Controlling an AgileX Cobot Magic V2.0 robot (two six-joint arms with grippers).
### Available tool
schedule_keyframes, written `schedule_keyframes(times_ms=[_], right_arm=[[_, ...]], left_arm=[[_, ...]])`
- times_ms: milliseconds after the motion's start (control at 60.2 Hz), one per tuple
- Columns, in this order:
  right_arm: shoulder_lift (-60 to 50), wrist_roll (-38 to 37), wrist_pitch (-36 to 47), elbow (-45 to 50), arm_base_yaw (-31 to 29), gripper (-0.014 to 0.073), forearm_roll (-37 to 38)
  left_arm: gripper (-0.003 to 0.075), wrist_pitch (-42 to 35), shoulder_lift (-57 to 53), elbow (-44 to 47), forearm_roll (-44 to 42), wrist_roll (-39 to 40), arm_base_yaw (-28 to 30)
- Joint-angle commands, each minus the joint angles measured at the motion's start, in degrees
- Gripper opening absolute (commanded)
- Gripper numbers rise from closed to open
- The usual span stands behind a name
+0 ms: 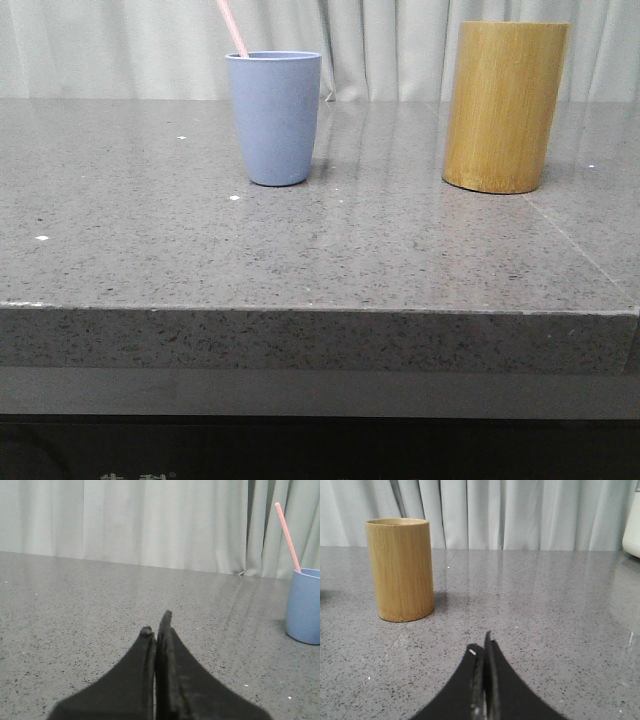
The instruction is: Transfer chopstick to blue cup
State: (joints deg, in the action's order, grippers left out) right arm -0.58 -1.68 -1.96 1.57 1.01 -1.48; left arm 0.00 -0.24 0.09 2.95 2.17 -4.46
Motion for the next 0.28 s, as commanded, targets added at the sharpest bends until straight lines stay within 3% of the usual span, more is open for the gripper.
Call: schedule_keyframes(times_ms=[0,266], right_arm=[[-1.2,0.2,5.1,-0.2,-0.2,-0.0068,0.1],[-1.2,0.2,5.1,-0.2,-0.2,-0.0068,0.1]], left_arm=[[-0.0019,-4.5,-1.4,0.5,0.0,0.5,0.1],[-0.0019,-4.5,-1.4,0.5,0.0,0.5,0.1]])
